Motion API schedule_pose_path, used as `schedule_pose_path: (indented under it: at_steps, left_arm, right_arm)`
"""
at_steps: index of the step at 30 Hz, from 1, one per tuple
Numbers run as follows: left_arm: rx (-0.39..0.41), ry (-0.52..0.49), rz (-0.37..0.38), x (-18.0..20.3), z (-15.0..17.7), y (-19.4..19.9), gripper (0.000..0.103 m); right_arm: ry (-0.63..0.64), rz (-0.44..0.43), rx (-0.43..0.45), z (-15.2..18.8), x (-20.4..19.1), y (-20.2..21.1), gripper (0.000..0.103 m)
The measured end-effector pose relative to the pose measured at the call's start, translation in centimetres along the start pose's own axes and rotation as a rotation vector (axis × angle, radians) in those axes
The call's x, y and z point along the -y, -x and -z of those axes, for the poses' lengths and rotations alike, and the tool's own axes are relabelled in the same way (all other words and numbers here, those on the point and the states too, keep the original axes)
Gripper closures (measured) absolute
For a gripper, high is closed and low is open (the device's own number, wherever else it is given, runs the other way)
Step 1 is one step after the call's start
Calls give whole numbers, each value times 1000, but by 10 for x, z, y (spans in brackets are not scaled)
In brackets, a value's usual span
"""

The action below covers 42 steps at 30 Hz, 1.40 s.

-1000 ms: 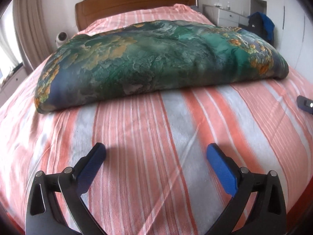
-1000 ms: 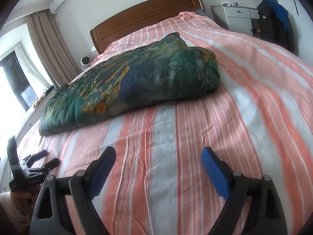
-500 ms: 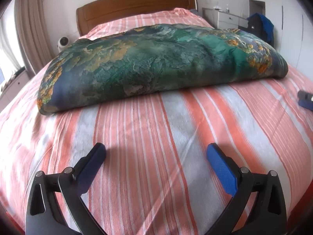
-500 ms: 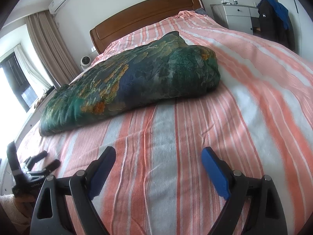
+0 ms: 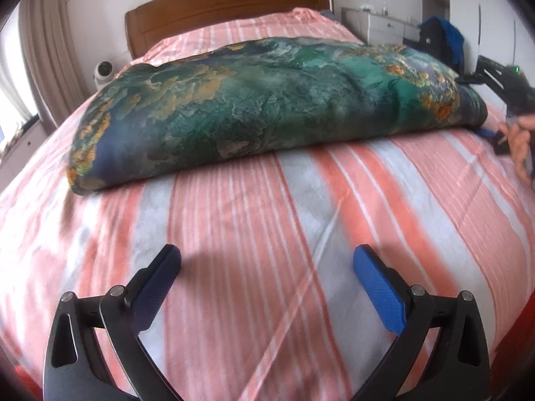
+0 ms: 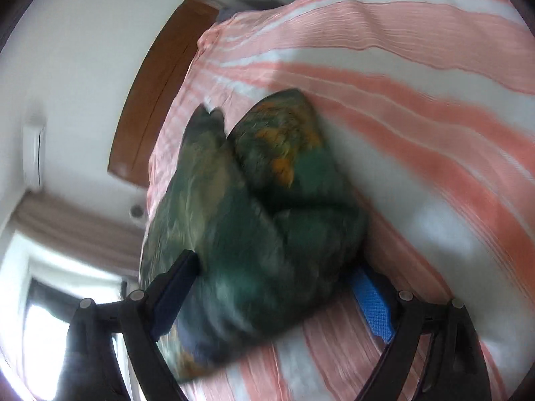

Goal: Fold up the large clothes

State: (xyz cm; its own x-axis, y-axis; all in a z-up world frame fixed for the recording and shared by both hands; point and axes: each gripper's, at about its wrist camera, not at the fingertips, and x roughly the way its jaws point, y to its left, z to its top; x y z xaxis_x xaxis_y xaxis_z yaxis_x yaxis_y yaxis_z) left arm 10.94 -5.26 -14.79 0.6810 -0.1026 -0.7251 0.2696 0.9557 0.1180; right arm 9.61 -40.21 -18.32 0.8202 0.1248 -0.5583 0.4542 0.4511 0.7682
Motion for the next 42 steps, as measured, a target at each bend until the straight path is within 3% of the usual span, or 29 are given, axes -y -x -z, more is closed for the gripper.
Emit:
schedule_pose_path:
  at_steps: [1, 3, 5, 7, 12, 14, 17, 19, 25, 29, 30, 32, 35, 37, 38, 39, 41, 42]
  left_arm:
    - [-14, -19, -17, 0, -2, 2, 1]
    - [-36, -48, -40, -2, -12, 9, 1]
    - [-17, -46, -31, -7, -28, 22, 1]
    - [35, -29, 29, -13, -59, 41, 1]
    - [112, -30, 309, -7, -174, 76, 1]
    - [68, -24, 417, 2, -216, 71, 1]
    - [-107, -32, 585, 27, -269, 45, 1]
    - [-214, -74, 642, 48, -287, 28, 1]
    - [-202, -164, 594, 75, -286, 38, 1]
    - [-195, -227, 421, 81, -278, 34, 5]
    - [-191, -235, 397, 82, -275, 34, 13]
    - [-194, -212, 368, 77, -273, 31, 65]
    - [-185, -157, 383, 66, -273, 30, 82]
    - [-166, -172, 371, 60, -273, 32, 83]
    - [-149, -182, 349, 50, -276, 34, 84]
    - [-143, -175, 345, 36, -283, 34, 84]
    - [-130, -116, 339, -2, -291, 34, 84]
    - [-121, -96, 333, -16, -294, 36, 84]
  right_arm:
    - [14, 4, 19, 0, -3, 0, 19]
    - [83, 46, 26, 3, -9, -1, 43]
    - [134, 68, 37, 5, -14, 4, 56]
    - [208, 85, 69, 11, -30, 16, 61]
    - [595, 156, 228, 51, -105, 51, 66]
    - [722, 155, 277, 70, -129, 61, 67]
    - [916, 153, 323, 104, -164, 66, 67]
    - [1028, 156, 340, 125, -183, 64, 67]
    - [1371, 162, 352, 192, -222, 55, 67]
    - [1524, 170, 368, 227, -232, 50, 67]
    - [1536, 167, 366, 231, -233, 49, 67]
    - [1562, 166, 373, 242, -234, 51, 67]
    - [1561, 173, 366, 243, -230, 48, 67]
    - [1509, 156, 359, 235, -229, 50, 59]
    - [1477, 138, 349, 230, -230, 54, 44]
    - [1420, 88, 321, 223, -230, 63, 22]
    - [1340, 8, 271, 219, -227, 80, 8]
    - [1287, -47, 255, 216, -220, 93, 8]
